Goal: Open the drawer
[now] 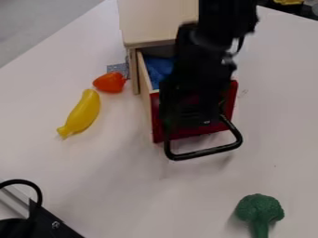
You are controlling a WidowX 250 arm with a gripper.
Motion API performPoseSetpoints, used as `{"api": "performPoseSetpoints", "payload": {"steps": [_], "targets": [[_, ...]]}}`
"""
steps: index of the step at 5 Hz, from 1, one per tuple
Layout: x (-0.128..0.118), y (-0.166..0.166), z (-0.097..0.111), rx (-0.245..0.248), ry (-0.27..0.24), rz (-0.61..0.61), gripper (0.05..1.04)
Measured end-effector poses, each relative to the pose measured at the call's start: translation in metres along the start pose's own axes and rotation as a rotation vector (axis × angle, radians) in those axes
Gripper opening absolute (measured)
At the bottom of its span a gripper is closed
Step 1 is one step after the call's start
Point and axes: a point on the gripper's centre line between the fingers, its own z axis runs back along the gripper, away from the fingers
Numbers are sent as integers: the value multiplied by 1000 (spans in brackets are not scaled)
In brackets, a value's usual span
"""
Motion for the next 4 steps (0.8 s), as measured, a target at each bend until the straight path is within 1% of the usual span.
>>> {"api": "performPoseSetpoints", "payload": {"steps": [1, 2, 3, 4], "targets": [[-2, 8, 47, -35, -5, -108, 999], [-28, 24, 84, -45, -58, -351, 999], [-48, 47, 95, -53, -87, -588, 999], [-51, 50, 99, -69, -93, -625, 999]]}}
